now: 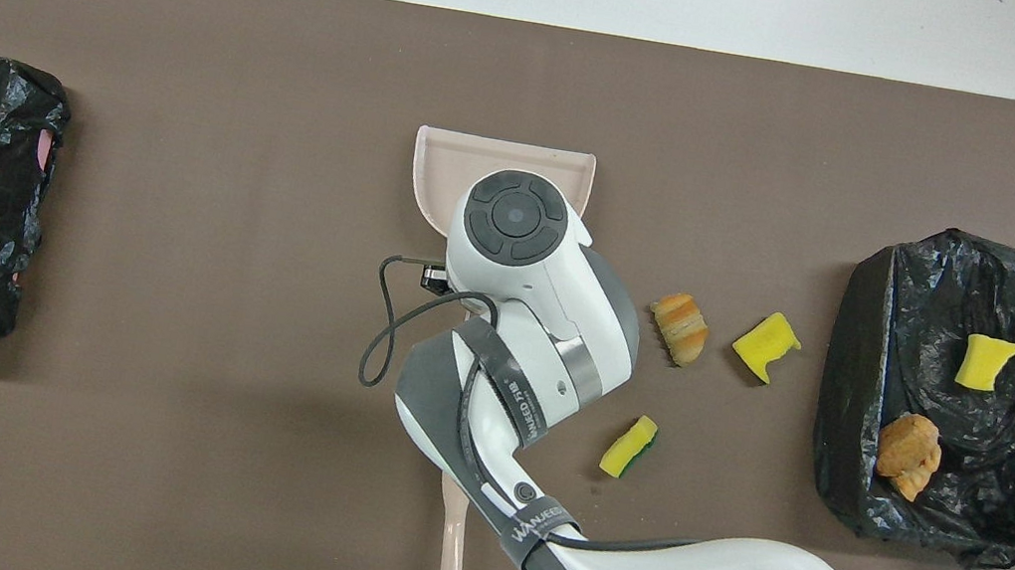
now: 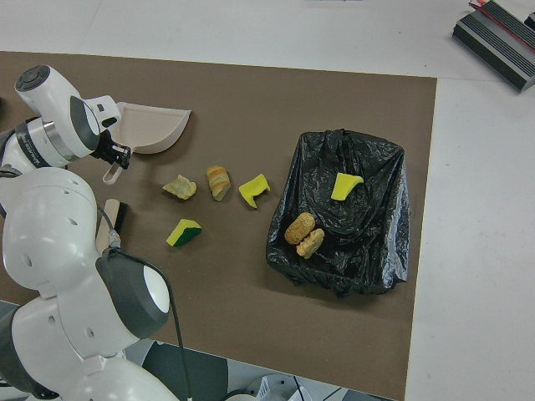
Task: Sweep and dump trash in bin
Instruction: 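Set the dustpan down and withdraw the right gripper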
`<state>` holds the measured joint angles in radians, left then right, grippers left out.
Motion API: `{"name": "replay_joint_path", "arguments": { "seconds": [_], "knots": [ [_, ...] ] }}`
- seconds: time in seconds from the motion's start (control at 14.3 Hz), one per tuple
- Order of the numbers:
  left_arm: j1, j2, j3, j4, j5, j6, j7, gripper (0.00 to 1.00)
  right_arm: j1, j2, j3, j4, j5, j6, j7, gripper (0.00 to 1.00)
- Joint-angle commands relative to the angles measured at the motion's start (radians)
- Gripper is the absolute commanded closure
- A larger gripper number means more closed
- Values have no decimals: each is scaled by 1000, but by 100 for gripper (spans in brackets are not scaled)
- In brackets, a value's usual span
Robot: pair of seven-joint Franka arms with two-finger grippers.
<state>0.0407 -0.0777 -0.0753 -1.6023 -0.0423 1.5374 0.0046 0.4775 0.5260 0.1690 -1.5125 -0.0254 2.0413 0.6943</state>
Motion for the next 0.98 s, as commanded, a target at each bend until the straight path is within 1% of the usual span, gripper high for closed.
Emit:
{"name": "replay_joint_path", "arguments": {
  "seconds": [0.0, 0.14, 0.28, 0.42, 0.56, 0.7, 0.84, 0.91],
  "knots": [
    [19, -10, -4, -10, 1, 0, 14, 0, 4, 2, 4, 20, 18, -6, -32, 0],
    [19, -11, -4, -10, 1, -6, 12, 0, 9, -8, 4, 20, 21, -16, -33, 0],
    [19, -8, -4, -8, 1, 9, 12, 0, 10, -38, 6, 15, 24, -23, -35, 0],
    [19, -10, -4, -8, 1, 1, 11, 0, 4, -87, 17, 6, 28, -81, -41, 0],
    [19, -10, -4, -8, 1, 1, 9, 0, -10, -135, 17, -1, 85, -139, -39, 0],
    [19, -10, -4, -10, 1, 1, 9, 0, -43, -176, 15, -20, 94, -208, -39, 0],
    [19, -10, -4, -10, 1, 4, 11, 0, -59, -242, 17, -67, 96, -291, -41, 0],
    [19, -10, -4, -10, 1, 7, 11, 0, -53, -286, 17, -116, 98, -317, -36, 0]
  ]
}}
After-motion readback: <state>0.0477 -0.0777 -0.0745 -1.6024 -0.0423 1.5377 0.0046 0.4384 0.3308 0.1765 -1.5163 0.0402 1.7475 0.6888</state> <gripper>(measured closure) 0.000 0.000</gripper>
